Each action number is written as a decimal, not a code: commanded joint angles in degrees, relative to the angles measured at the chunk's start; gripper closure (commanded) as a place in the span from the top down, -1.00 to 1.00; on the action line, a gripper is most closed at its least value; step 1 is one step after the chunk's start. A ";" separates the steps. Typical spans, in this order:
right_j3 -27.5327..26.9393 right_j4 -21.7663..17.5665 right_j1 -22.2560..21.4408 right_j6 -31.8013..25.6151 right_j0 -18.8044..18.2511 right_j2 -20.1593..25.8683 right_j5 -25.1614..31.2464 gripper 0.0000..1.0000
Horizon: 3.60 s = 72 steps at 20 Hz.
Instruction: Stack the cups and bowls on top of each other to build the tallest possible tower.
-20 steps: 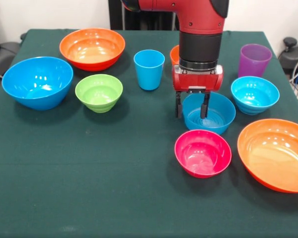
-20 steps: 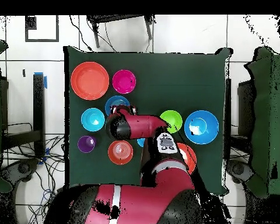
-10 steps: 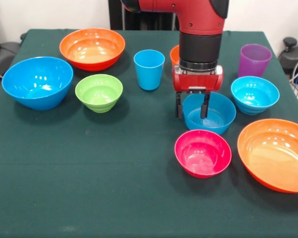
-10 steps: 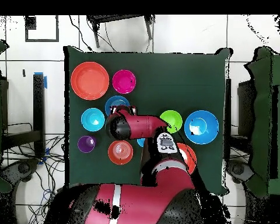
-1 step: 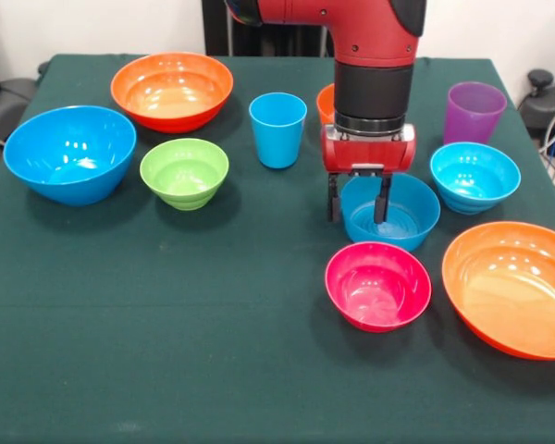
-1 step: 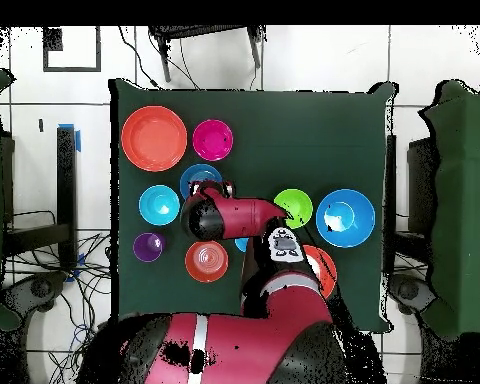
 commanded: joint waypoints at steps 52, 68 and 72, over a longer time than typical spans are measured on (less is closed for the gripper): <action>-1.87 -4.25 2.84 3.54 0.72 4.07 -3.89 1.00; -1.82 -4.51 2.74 2.06 -1.22 6.60 0.03 1.00; -1.69 -4.47 2.57 2.00 -1.27 6.73 0.35 1.00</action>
